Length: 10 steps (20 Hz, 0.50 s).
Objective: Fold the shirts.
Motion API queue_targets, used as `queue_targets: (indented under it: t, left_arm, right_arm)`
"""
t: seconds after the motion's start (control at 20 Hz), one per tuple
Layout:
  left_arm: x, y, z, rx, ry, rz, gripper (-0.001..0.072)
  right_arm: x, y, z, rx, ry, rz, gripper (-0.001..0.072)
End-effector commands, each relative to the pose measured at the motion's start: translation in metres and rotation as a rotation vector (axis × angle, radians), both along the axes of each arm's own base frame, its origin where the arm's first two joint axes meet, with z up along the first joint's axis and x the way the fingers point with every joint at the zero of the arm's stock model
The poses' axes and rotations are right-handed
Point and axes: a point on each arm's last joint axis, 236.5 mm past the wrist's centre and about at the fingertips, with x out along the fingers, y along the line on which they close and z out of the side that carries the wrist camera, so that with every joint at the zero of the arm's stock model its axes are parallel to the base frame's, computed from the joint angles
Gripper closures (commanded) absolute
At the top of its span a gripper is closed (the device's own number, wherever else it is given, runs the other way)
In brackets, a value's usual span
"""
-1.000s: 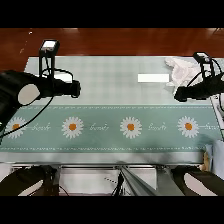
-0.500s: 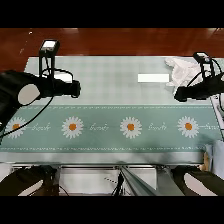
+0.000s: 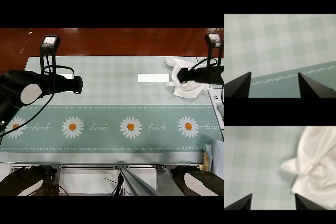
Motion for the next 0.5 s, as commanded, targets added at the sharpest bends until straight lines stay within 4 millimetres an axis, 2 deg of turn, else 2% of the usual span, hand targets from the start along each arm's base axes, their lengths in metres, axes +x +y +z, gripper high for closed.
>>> queue_targets:
  t: [0.0,0.05,0.15,0.2,0.25,0.35,0.45]
  left_arm:
    - [0.003,-0.002,0.001,-0.007,-0.011,-0.003,0.0023]
    - [0.003,-0.002,0.001,-0.006,-0.012,-0.003,0.0023]
    - [0.003,-0.002,0.001,-0.007,-0.011,-0.003,0.0023]
    - [0.003,-0.002,0.001,-0.006,-0.011,-0.003,0.0024]
    - [0.003,-0.002,0.001,-0.006,-0.011,-0.003,0.0024]
    - [0.003,-0.002,0.001,-0.006,-0.01,-0.003,0.0023]
    - [0.003,-0.002,0.001,-0.006,-0.01,-0.002,0.0023]
  right_arm:
    - [0.063,-0.068,0.068,0.019,-0.436,-0.222,0.0138]
    - [0.069,-0.097,0.054,0.111,-0.448,-0.334,0.0138]
    - [0.066,-0.148,-0.001,0.263,-0.363,-0.546,0.0137]
    - [0.062,-0.165,-0.028,0.324,-0.317,-0.624,0.0135]
    - [0.059,-0.178,-0.051,0.379,-0.281,-0.689,0.0134]
    - [0.055,-0.194,-0.085,0.412,-0.229,-0.75,0.0133]
    - [0.055,-0.195,-0.109,0.411,-0.185,-0.761,0.0133]
